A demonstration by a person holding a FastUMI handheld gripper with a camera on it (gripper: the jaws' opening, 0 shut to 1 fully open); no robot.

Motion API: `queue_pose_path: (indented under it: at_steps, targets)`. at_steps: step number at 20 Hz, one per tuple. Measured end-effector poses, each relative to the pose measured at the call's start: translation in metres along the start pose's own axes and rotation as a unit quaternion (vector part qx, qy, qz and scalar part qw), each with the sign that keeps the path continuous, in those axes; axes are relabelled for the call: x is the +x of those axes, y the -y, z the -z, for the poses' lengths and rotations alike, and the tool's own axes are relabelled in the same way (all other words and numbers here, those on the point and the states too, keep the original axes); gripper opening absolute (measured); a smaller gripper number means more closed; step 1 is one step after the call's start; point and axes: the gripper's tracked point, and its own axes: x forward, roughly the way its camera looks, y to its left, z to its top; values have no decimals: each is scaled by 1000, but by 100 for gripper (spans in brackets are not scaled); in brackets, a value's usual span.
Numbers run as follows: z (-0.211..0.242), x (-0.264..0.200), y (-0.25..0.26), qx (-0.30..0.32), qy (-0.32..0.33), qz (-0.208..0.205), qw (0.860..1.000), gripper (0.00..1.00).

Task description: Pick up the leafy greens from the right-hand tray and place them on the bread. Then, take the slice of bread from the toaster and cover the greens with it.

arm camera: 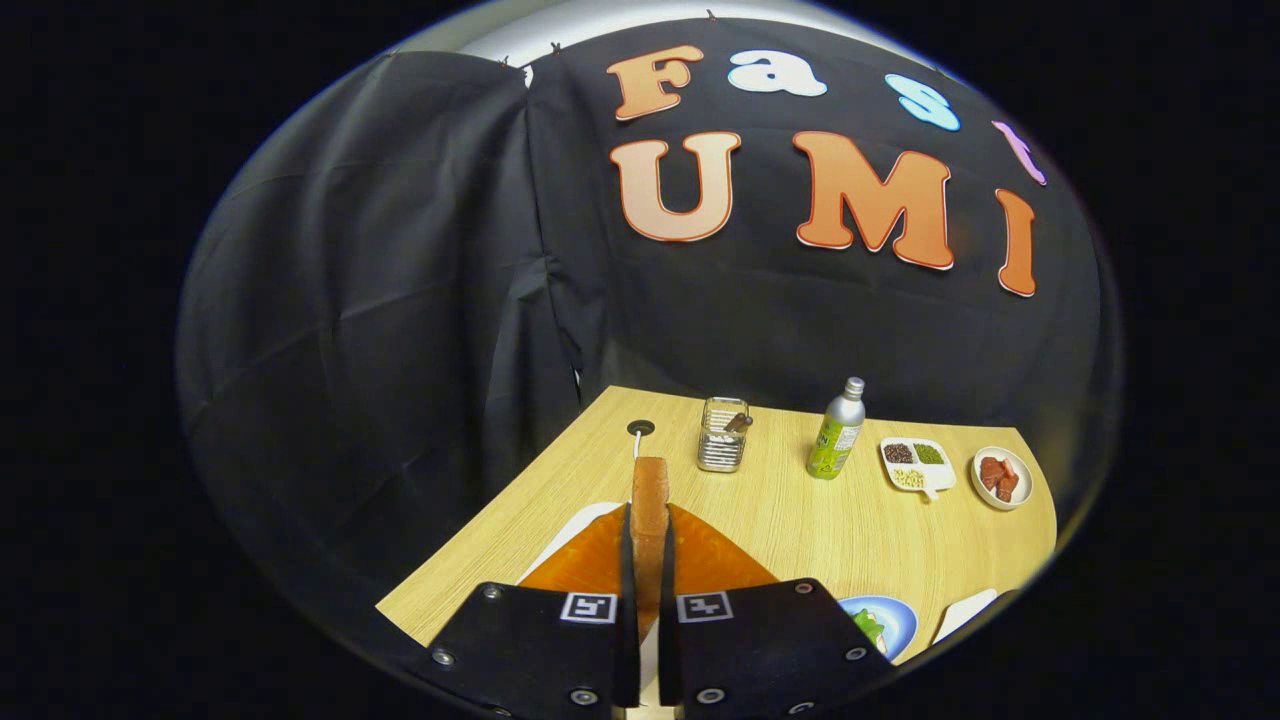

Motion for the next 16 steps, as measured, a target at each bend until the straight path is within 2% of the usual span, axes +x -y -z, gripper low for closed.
queue_pose_path:
  at_steps: [8,16]
  targets:
    - [-7,-24,12,-7,14,-9,1000,7]
    - [13,-50,55,-6,18,0,1000,8]
